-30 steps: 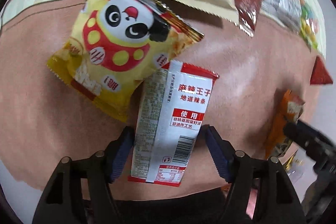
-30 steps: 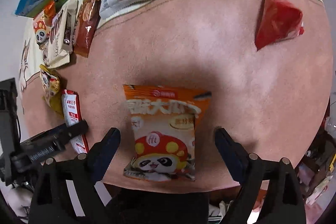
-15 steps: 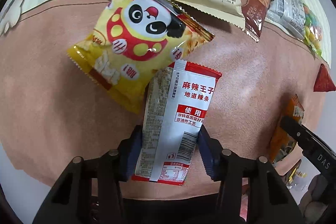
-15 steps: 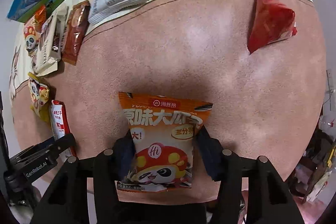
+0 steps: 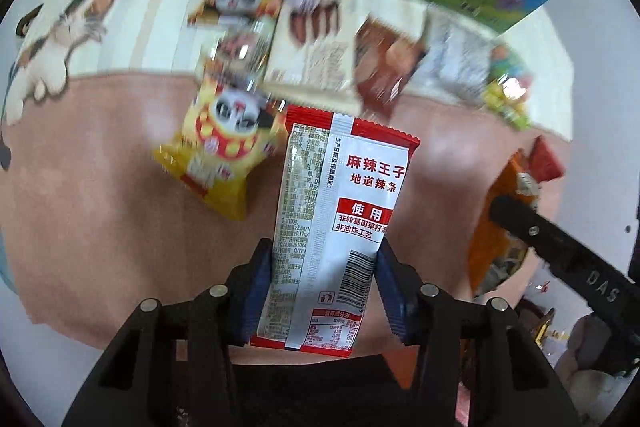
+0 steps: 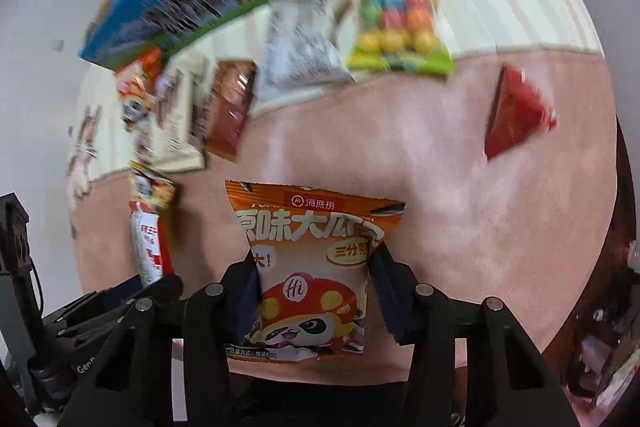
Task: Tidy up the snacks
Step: 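Lower both packets into the box and open both tools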
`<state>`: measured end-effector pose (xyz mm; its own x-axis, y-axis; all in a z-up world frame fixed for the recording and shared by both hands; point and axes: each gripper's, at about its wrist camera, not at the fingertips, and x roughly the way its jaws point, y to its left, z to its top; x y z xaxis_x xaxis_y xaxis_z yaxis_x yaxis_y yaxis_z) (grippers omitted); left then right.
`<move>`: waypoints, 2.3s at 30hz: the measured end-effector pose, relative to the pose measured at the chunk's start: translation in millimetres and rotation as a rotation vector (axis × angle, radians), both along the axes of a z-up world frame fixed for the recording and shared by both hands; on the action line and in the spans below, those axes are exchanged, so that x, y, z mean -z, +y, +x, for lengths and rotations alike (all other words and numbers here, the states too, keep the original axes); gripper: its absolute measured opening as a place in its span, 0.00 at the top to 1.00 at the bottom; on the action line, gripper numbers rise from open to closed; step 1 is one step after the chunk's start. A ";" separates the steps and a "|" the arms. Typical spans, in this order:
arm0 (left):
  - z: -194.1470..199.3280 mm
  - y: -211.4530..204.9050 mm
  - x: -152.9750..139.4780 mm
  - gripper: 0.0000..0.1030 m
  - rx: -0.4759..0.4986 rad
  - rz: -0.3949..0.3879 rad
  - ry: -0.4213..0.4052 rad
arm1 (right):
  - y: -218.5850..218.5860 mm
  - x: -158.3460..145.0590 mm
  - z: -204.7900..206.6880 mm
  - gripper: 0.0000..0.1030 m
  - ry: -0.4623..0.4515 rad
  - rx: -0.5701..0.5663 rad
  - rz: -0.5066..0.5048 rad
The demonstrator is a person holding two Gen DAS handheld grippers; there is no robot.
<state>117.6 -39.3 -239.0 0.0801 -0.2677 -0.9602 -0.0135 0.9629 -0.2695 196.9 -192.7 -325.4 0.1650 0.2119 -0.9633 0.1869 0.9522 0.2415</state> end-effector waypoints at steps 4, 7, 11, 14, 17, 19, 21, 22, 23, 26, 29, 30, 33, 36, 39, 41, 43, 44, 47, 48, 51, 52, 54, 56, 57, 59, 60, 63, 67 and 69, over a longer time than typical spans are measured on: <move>17.9 -4.8 -35.9 0.54 -0.011 -0.059 -0.051 | -3.4 -32.8 15.0 0.50 -0.051 -0.016 0.034; 48.0 5.4 -61.1 0.54 -0.018 -0.101 -0.092 | -8.2 -60.3 31.6 0.50 -0.089 -0.025 0.063; 99.2 15.2 -85.0 0.54 -0.037 -0.130 -0.139 | -10.9 -94.6 64.6 0.50 -0.159 -0.028 0.085; 139.6 20.0 -105.5 0.54 -0.057 -0.132 -0.174 | -15.3 -120.8 98.3 0.50 -0.208 -0.029 0.087; 180.7 27.4 -120.0 0.54 -0.079 -0.120 -0.193 | -17.0 -141.3 138.2 0.50 -0.253 -0.031 0.056; 213.2 30.6 -120.7 0.54 -0.099 -0.110 -0.191 | -20.1 -151.0 170.5 0.50 -0.270 -0.029 0.029; 246.0 34.6 -120.0 0.54 -0.111 -0.089 -0.184 | -23.0 -156.4 203.2 0.50 -0.278 -0.035 -0.011; 262.7 35.9 -117.8 0.54 -0.113 -0.077 -0.175 | -24.9 -157.7 217.5 0.50 -0.278 -0.035 -0.023; 274.7 36.5 -115.8 0.54 -0.118 -0.066 -0.169 | -26.0 -157.6 232.3 0.50 -0.272 -0.039 -0.037; 311.3 39.8 -105.6 0.54 -0.131 -0.046 -0.144 | -30.5 -151.7 278.4 0.50 -0.249 -0.045 -0.080; 345.2 38.2 -93.7 0.54 -0.128 -0.009 -0.123 | -35.2 -138.2 323.9 0.50 -0.205 -0.050 -0.117; 356.4 37.8 -87.2 0.54 -0.128 0.003 -0.111 | -36.3 -133.8 336.7 0.50 -0.193 -0.054 -0.129; 383.1 36.2 -66.6 0.54 -0.121 0.028 -0.077 | -41.8 -121.0 370.7 0.50 -0.158 -0.056 -0.147; 403.0 37.0 -49.9 0.54 -0.129 0.050 -0.048 | -42.7 -109.1 391.9 0.50 -0.133 -0.065 -0.171; 417.2 36.6 -36.8 0.53 -0.127 0.069 -0.019 | -44.9 -96.9 407.9 0.50 -0.109 -0.070 -0.190; 422.4 35.0 -30.2 0.53 -0.112 0.087 -0.004 | -46.5 -90.4 417.4 0.49 -0.100 -0.066 -0.203; 426.4 36.6 -25.8 0.35 -0.117 0.093 0.000 | -46.4 -82.1 423.5 0.42 -0.071 -0.064 -0.221; 427.1 36.9 -25.7 0.26 -0.120 0.092 -0.003 | -46.5 -78.0 426.0 0.27 -0.050 -0.065 -0.222; 426.3 35.8 -32.4 0.07 -0.121 0.102 -0.036 | -40.8 -71.9 428.7 0.15 -0.043 -0.084 -0.211; 425.9 36.1 -33.5 0.07 -0.123 0.098 -0.040 | -39.1 -71.0 429.1 0.10 -0.046 -0.089 -0.214; 424.5 37.0 -35.7 0.07 -0.121 0.098 -0.046 | -32.9 -67.5 426.8 0.06 -0.042 -0.099 -0.226; 422.9 36.6 -37.7 0.07 -0.120 0.101 -0.051 | -31.8 -67.5 424.9 0.06 -0.043 -0.102 -0.229; 418.3 37.6 -40.6 0.07 -0.122 0.106 -0.059 | -30.8 -66.6 420.6 0.05 -0.042 -0.104 -0.222; 411.0 37.3 -44.1 0.07 -0.122 0.109 -0.074 | -27.8 -68.2 413.4 0.05 -0.049 -0.110 -0.220; 407.1 37.2 -46.8 0.07 -0.123 0.116 -0.085 | -26.5 -69.0 409.9 0.05 -0.054 -0.112 -0.218; 395.1 35.6 -55.0 0.07 -0.121 0.134 -0.122 | -23.9 -71.9 400.3 0.05 -0.066 -0.111 -0.200; 388.3 35.2 -58.5 0.07 -0.122 0.140 -0.138 | -22.5 -74.0 393.5 0.05 -0.075 -0.115 -0.191; 363.7 34.2 -70.3 0.07 -0.130 0.150 -0.185 | -17.8 -80.5 378.3 0.05 -0.108 -0.122 -0.188; 327.4 31.2 -87.0 0.07 -0.139 0.179 -0.259 | -12.0 -94.8 347.0 0.05 -0.170 -0.134 -0.187; 308.6 28.8 -94.7 0.07 -0.134 0.188 -0.290 | -9.5 -102.2 331.9 0.05 -0.193 -0.139 -0.184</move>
<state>426.2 -10.4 -144.3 0.3782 -0.0578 -0.9239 -0.0914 0.9908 -0.0994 528.8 -202.2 -223.2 0.3307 0.0704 -0.9411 0.0187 0.9965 0.0811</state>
